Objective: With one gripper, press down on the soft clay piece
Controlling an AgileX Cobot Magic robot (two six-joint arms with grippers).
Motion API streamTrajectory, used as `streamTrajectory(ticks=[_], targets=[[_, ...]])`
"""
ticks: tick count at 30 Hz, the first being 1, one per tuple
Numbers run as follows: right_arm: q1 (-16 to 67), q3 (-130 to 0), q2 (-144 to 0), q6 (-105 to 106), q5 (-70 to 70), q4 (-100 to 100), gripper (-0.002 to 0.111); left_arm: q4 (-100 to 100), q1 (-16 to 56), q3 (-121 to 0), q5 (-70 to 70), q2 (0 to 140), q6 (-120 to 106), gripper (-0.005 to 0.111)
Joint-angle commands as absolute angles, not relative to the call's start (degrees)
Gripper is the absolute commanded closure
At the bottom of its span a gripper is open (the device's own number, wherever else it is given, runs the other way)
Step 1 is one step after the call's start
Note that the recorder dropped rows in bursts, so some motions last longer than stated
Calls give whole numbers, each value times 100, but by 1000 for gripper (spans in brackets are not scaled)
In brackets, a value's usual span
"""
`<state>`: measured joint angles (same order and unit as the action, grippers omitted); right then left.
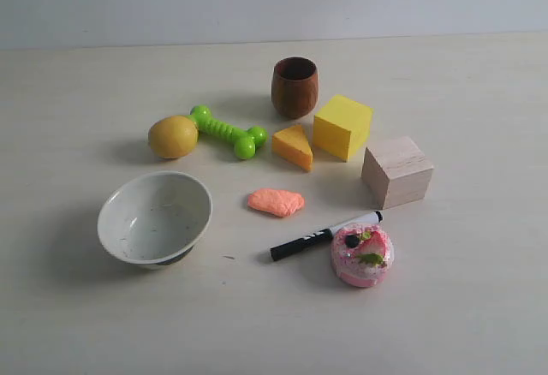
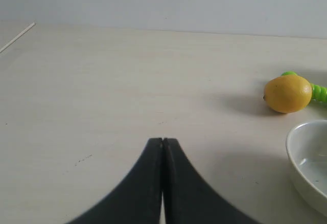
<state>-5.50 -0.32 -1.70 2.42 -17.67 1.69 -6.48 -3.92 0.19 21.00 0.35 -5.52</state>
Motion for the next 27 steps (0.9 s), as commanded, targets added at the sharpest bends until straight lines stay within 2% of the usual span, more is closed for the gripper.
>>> streamTrajectory(ticks=[1,18,27], targets=[[-561,0,-133,293,-1747,155,108,-661,-397,0,2046,0,-556,107],[-561,0,-133,304,-1622,55,108,-661,-397,0,2046,0,-556,107],[-561,0,-133,304,704,47,108,-661,-397,0,2046,0,-556,107]])
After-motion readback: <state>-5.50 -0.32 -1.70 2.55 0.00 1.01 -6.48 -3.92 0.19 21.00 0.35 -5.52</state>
